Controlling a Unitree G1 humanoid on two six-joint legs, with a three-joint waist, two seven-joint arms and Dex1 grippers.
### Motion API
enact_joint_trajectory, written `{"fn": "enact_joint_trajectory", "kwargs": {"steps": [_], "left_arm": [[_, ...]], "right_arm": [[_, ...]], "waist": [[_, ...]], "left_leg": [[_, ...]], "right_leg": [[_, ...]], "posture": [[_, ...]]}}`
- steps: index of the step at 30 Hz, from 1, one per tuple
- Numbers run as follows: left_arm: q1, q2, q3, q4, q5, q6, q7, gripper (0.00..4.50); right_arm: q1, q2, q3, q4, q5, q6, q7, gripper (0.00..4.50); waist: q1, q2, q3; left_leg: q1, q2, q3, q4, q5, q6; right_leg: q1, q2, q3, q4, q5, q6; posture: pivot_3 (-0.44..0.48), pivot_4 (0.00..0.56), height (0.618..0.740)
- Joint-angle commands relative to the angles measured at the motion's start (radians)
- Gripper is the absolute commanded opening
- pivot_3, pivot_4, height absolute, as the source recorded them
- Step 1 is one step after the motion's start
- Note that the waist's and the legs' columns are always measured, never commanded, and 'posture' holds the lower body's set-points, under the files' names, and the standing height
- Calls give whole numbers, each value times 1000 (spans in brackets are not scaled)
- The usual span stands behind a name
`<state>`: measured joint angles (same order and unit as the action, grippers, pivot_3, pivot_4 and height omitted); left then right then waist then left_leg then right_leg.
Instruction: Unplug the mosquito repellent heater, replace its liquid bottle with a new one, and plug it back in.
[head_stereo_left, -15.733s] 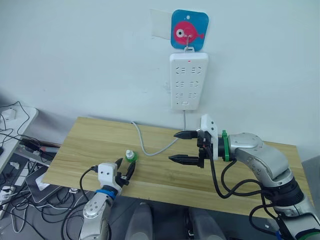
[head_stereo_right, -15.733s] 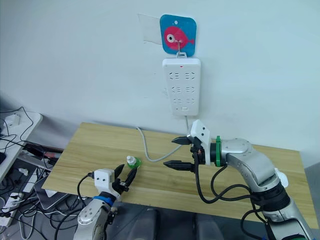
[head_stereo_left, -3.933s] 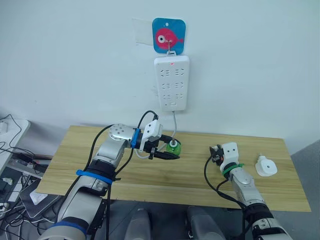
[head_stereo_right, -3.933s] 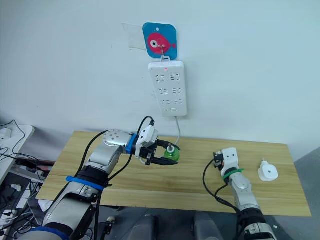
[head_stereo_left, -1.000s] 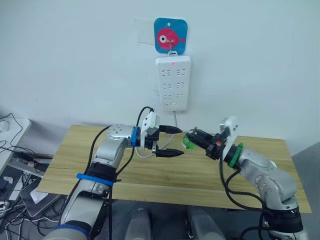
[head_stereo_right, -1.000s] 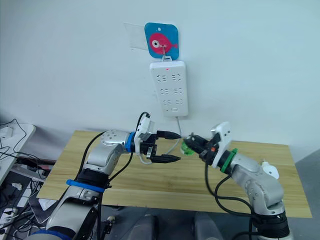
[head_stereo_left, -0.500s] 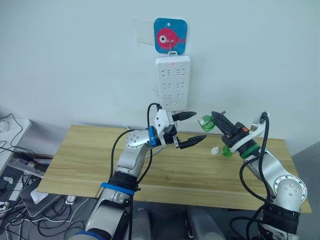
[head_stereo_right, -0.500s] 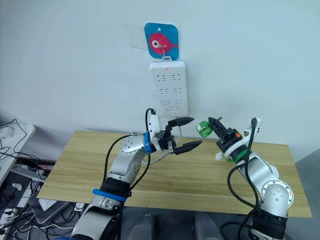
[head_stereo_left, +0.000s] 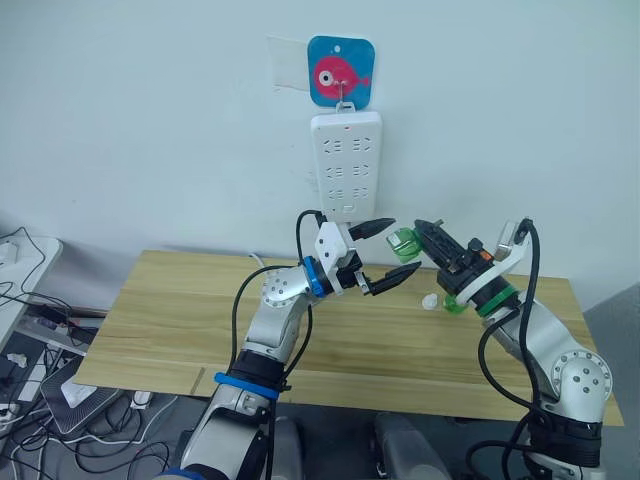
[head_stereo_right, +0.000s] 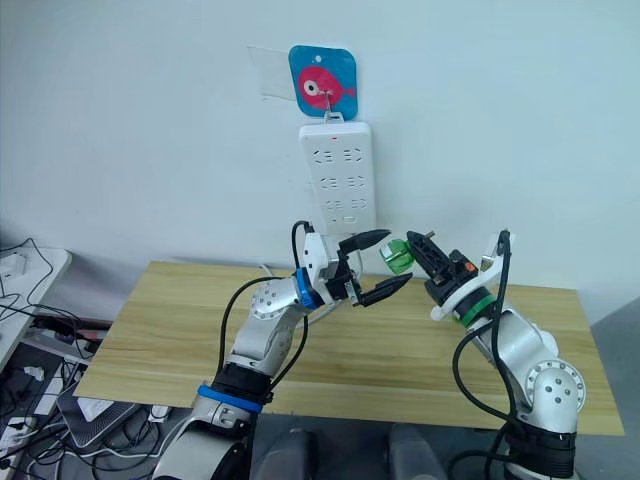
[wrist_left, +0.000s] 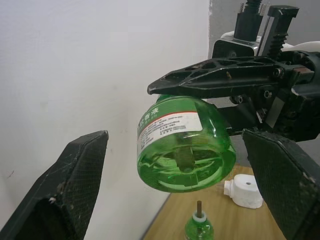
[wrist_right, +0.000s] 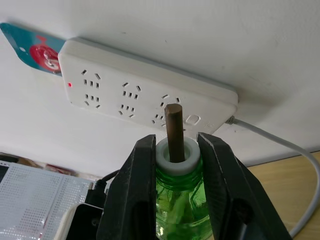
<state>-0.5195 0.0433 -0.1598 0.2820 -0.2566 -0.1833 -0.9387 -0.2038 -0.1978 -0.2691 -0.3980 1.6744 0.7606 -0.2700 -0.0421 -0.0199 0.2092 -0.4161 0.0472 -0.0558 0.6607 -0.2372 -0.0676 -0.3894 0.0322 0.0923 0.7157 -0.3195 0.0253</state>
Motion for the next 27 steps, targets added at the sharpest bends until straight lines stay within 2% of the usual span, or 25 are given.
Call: {"fn": "enact_joint_trajectory", "kwargs": {"steps": [1,3,5,11,12,20,24,27], "left_arm": [[-7,-10,-8,-36,-9,-21,9,4500],[-7,-11,-8,-36,-16,-21,8,4500],[-8,-11,-8,-34,-20,-22,6,4111],[-9,-10,-15,-30,-24,-11,2,2367],[-9,-12,-15,-30,-25,-13,3,2256],[-19,-16,-10,-24,-24,-9,16,2256],[-30,-1,0,-7,-26,-10,6,2256],[-34,22,3,7,-32,-12,-23,2256]], "right_arm": [[5,-12,16,-58,47,-31,-3,854],[7,-19,25,-59,51,-41,-5,854],[8,-26,33,-59,56,-50,-6,854],[10,-39,54,-62,70,-76,-9,854],[11,-42,57,-63,72,-80,-10,854],[19,-80,79,-76,72,-80,-13,854],[38,-174,71,-71,69,-42,-10,2229],[93,-343,47,-78,110,52,21,3306]], "waist": [[0,0,0],[0,0,0],[1,0,0],[0,0,0],[0,0,0],[1,0,0],[1,0,0],[2,0,0]], "left_leg": [[0,0,0,0,0,0],[0,0,0,0,0,0],[0,0,0,0,0,0],[0,0,0,0,0,0],[0,0,0,0,0,0],[0,0,0,0,0,0],[0,0,0,0,0,0],[0,0,1,0,0,0]], "right_leg": [[0,0,0,0,0,0],[0,0,0,0,0,0],[0,0,0,0,0,0],[0,0,0,0,0,0],[0,0,0,0,0,0],[0,0,0,-1,0,0],[0,0,0,-1,0,0],[0,0,1,-1,0,0]], "posture": [[-2,157,740],[-2,157,740],[-2,157,740],[-5,154,740],[-5,154,740],[-6,150,740],[-5,155,740],[-5,159,740]]}}
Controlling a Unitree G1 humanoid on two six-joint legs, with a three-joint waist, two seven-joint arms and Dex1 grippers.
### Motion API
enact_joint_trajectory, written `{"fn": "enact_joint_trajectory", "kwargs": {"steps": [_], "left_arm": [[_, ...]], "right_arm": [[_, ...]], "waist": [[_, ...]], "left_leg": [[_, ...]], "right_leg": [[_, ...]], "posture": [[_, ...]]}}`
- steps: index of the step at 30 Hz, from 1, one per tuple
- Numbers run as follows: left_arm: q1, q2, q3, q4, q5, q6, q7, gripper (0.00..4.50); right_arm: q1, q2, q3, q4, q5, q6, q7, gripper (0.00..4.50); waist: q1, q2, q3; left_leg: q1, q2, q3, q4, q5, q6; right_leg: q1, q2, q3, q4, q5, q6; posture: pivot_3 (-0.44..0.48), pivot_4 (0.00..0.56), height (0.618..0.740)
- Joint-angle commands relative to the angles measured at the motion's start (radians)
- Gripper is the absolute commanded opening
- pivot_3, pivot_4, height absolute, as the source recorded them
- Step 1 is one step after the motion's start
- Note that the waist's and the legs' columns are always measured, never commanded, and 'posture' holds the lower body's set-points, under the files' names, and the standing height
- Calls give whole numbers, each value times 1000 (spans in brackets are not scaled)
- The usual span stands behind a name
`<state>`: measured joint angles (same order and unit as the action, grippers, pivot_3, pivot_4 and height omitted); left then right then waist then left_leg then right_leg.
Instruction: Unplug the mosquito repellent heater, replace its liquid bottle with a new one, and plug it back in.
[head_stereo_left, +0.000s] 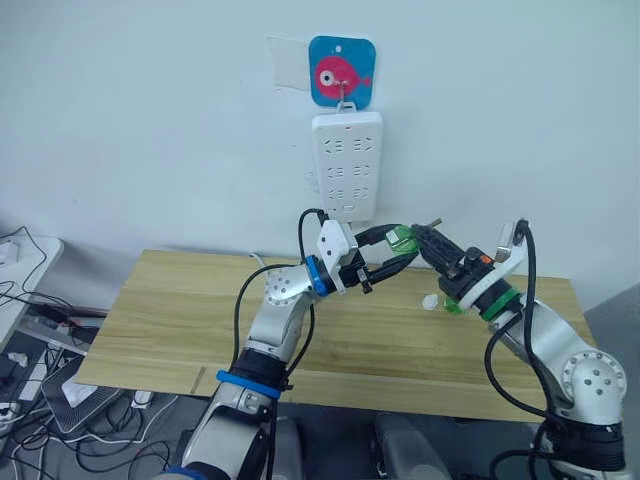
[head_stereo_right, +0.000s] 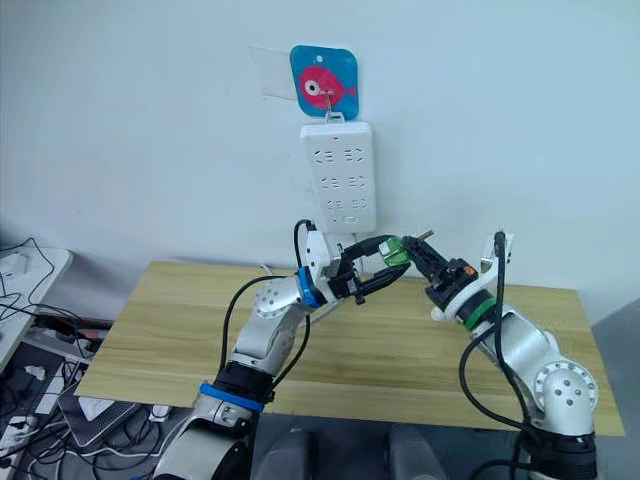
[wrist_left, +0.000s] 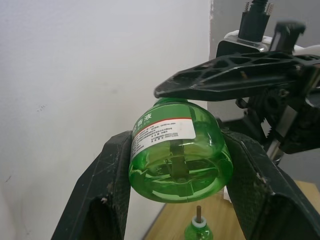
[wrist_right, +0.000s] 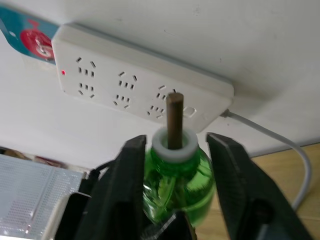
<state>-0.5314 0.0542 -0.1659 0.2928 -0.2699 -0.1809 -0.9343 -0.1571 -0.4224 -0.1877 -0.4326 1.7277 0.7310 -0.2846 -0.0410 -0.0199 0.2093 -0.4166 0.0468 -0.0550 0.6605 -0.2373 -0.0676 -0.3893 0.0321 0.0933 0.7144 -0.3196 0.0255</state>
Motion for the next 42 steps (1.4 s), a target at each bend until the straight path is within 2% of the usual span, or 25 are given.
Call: {"fn": "enact_joint_trajectory", "kwargs": {"steps": [1,3,6,8,11,14,19,23,33,42], "left_arm": [[-23,19,10,0,-22,-15,-39,2256],[-24,29,10,8,-26,-19,-56,2256],[-26,46,13,23,-29,-27,-90,2256],[-28,48,17,34,-28,-34,-102,2256],[-33,46,20,44,-27,-39,-109,2256],[-33,40,16,46,-22,-45,-107,2256],[-23,43,15,26,-21,-39,-102,2256],[-2,59,18,2,-16,-36,-92,2256],[17,68,10,-34,-17,-14,-70,2256],[15,74,14,-29,-15,-11,-69,2256]], "right_arm": [[69,-179,-49,-46,77,111,53,3721],[101,-277,-73,-43,106,147,87,4458],[169,-495,-155,8,45,272,228,4458],[221,-630,-189,79,-76,341,364,4458],[238,-779,-134,238,-324,355,508,4458],[193,-833,-41,382,-525,318,649,4458],[64,-837,136,583,-840,243,810,4458],[-28,-792,194,686,-960,266,871,4458],[-179,-665,251,909,-1218,213,949,4458],[-269,-593,246,1035,-1353,194,1002,4458]], "waist": [[1,0,0],[4,0,0],[7,1,1],[7,0,1],[7,0,1],[7,0,1],[8,1,2],[8,0,3],[13,1,6],[14,2,8]], "left_leg": [[0,0,0,0,0,0],[-1,0,0,0,0,0],[0,0,1,0,0,0],[0,0,2,0,0,0],[1,0,2,0,0,0],[1,0,3,0,0,0],[1,0,3,0,0,1],[1,0,3,0,0,1],[1,0,3,0,0,1],[1,-1,2,0,0,1]], "right_leg": [[0,0,0,-1,0,0],[0,0,0,-1,0,0],[0,0,1,-1,0,0],[0,0,1,-2,0,1],[1,0,1,-3,0,1],[1,0,2,-3,0,2],[0,0,2,-3,0,2],[1,0,3,-3,0,2],[1,-1,2,-3,0,2],[1,-1,2,-3,1,2]], "posture": [[-5,161,740],[-5,165,740],[-2,170,740],[-2,174,740],[1,176,740],[15,182,740],[35,193,740],[52,205,740],[70,215,740],[69,228,740]]}}
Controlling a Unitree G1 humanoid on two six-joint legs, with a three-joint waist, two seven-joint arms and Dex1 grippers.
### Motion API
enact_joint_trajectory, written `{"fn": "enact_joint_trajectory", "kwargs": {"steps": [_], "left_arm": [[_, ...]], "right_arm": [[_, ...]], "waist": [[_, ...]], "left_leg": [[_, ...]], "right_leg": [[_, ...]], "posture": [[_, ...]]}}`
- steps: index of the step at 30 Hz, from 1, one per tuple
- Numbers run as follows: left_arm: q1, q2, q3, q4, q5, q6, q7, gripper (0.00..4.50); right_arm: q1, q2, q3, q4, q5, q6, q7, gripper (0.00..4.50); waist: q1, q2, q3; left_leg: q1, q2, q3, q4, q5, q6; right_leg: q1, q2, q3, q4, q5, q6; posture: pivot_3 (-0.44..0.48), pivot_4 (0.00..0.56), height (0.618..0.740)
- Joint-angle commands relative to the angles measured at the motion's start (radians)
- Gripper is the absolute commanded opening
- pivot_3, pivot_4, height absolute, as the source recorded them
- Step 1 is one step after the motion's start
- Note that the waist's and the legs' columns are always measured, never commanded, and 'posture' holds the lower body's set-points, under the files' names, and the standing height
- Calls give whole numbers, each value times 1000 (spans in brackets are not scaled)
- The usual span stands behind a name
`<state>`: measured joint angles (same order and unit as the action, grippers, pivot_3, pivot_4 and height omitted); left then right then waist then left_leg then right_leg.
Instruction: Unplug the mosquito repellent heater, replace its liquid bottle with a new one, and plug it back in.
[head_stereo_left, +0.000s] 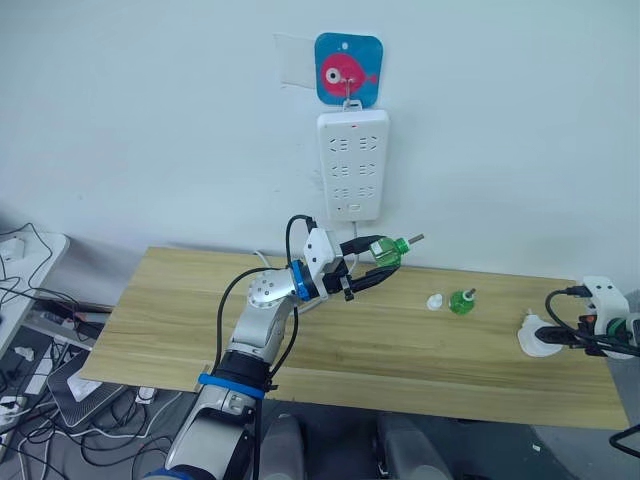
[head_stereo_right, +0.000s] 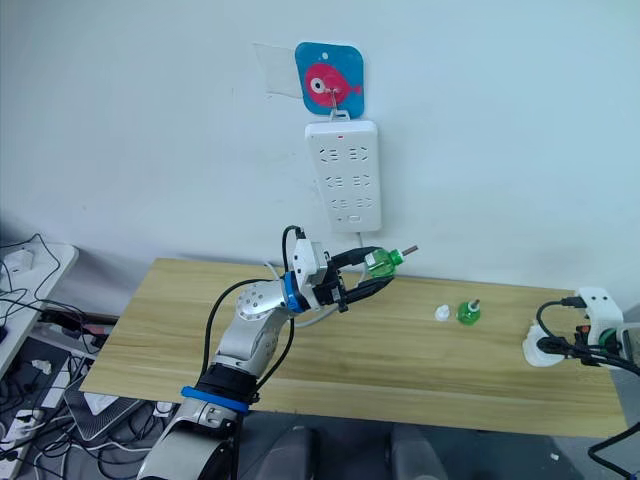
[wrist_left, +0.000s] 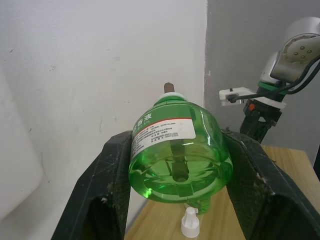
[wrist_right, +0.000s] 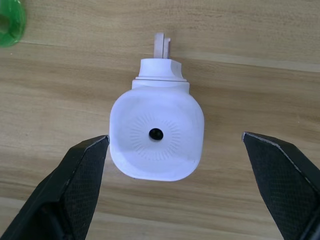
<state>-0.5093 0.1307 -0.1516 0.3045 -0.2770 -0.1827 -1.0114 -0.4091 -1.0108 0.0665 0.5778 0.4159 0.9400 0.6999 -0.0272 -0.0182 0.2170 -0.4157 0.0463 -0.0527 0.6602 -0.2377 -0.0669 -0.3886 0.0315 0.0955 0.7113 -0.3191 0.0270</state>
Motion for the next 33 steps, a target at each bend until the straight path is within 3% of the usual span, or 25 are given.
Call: {"fn": "enact_joint_trajectory", "kwargs": {"steps": [1,11,33], "left_arm": [[-6,-2,0,-43,-8,-8,9,2256],[-4,5,1,-47,-5,-6,20,2256],[-1,6,-3,-48,-8,-5,25,2256]], "right_arm": [[-22,1,-11,32,-52,-15,22,4458],[-50,47,-26,50,-120,-5,55,4458],[-56,25,-42,62,-187,-1,91,4458]], "waist": [[1,0,1],[-1,0,2],[1,1,22]], "left_leg": [[0,0,0,0,0,0],[0,0,0,0,0,0],[0,0,0,0,0,0]], "right_leg": [[0,0,0,0,0,0],[1,0,0,0,0,0],[0,0,0,0,0,0]], "posture": [[69,228,740],[85,236,740],[73,234,740]]}}
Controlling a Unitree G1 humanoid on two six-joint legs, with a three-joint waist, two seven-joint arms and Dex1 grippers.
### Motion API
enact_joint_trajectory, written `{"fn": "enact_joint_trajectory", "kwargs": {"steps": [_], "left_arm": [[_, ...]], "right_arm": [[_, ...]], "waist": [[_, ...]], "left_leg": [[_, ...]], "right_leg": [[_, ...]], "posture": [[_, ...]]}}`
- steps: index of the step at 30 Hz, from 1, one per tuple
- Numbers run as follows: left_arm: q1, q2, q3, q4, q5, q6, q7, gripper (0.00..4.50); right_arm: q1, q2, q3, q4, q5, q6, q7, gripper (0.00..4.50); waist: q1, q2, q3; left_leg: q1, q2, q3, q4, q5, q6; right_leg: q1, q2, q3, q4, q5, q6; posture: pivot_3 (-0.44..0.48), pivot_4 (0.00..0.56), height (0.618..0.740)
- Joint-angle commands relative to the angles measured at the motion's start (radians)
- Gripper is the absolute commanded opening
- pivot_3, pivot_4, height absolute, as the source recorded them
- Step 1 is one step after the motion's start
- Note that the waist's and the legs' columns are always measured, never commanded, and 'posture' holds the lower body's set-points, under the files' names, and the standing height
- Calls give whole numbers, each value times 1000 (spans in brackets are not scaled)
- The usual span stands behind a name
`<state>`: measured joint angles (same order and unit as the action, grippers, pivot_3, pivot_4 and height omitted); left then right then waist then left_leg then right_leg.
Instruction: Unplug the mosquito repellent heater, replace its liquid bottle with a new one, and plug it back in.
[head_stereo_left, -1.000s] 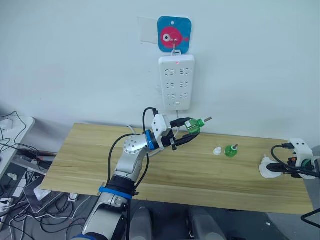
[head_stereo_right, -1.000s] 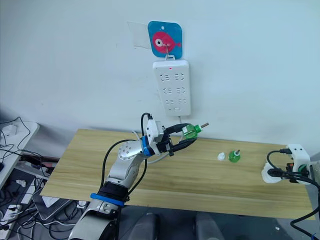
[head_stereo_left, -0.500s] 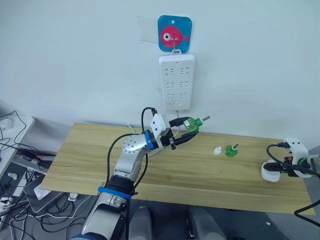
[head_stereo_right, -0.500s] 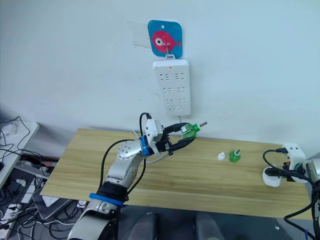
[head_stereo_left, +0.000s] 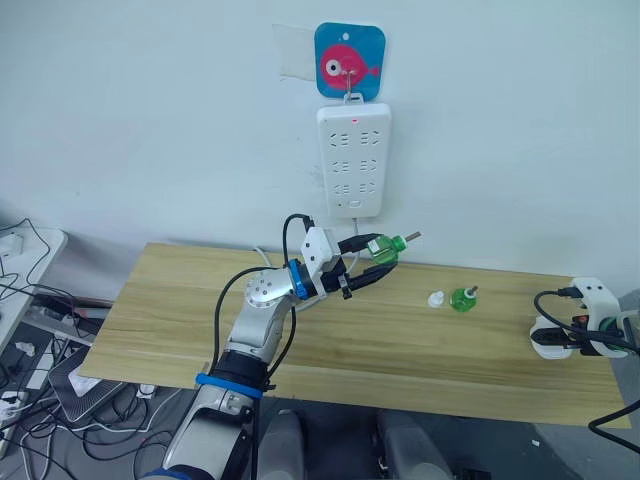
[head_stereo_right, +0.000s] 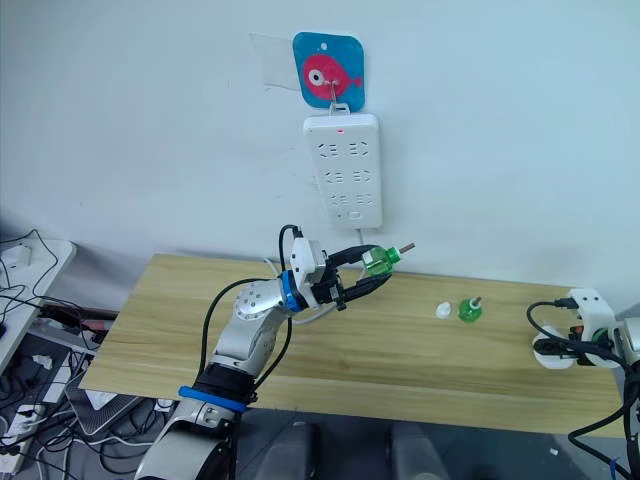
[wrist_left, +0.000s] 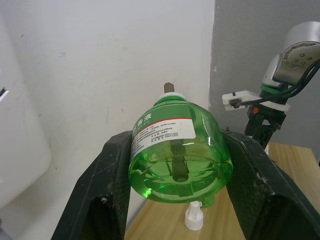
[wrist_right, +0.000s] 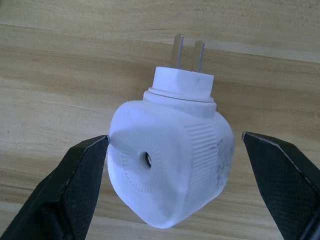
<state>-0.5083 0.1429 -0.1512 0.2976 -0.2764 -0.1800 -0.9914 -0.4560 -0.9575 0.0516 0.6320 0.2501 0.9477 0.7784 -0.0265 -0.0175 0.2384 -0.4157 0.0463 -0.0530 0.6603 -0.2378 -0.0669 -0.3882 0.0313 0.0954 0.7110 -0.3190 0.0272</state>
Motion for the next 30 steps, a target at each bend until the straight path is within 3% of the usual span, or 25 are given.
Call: {"fn": "enact_joint_trajectory", "kwargs": {"steps": [1,12,30], "left_arm": [[-1,-6,-4,-41,-8,-8,5,2256],[7,-14,-7,-44,-6,-9,7,2256],[12,-2,-5,-64,-6,8,11,2256]], "right_arm": [[-12,-30,-27,12,-25,-11,16,4458],[-22,-31,-27,34,-56,-18,35,4458],[-56,31,-74,118,-50,46,-54,4458]], "waist": [[0,0,0],[-1,0,0],[-1,-1,4]], "left_leg": [[0,0,0,0,0,0],[0,0,0,0,0,0],[0,0,0,0,0,0]], "right_leg": [[0,0,0,0,0,0],[0,0,0,0,0,0],[0,0,0,0,0,0]], "posture": [[74,233,740],[75,233,740],[85,245,740]]}}
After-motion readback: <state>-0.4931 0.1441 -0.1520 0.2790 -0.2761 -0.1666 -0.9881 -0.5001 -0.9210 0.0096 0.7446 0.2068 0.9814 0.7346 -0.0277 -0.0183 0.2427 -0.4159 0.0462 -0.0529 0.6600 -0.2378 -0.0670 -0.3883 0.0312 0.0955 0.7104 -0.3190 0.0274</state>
